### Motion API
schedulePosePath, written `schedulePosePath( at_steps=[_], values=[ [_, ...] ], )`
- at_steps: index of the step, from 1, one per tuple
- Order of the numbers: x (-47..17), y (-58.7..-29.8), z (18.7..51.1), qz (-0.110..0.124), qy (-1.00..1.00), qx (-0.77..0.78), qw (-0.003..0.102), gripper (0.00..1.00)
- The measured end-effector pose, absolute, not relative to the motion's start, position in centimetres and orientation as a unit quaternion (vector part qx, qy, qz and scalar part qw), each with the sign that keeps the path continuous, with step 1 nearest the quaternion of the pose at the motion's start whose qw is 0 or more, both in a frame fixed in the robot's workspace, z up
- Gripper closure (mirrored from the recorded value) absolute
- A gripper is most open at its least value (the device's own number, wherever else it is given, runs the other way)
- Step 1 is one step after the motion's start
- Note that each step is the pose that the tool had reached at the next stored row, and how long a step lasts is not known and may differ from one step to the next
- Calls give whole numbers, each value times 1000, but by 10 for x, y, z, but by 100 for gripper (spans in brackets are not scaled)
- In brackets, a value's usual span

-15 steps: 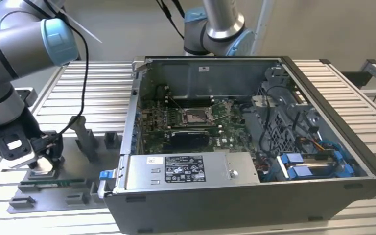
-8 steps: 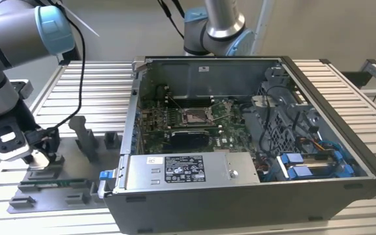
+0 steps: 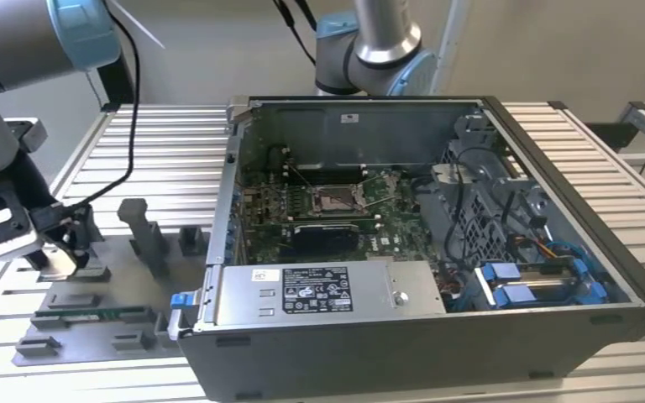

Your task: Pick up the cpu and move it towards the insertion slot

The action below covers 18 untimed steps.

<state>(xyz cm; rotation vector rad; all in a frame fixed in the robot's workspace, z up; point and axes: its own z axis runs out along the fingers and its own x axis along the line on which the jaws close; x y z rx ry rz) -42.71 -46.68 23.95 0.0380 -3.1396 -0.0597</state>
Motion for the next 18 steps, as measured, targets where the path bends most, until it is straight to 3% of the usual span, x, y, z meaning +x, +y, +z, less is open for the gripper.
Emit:
schedulePosePath(
  at_steps=[18],
  values=[
    [-427, -467, 305, -19, -1000, 12, 1, 100]
  ],
)
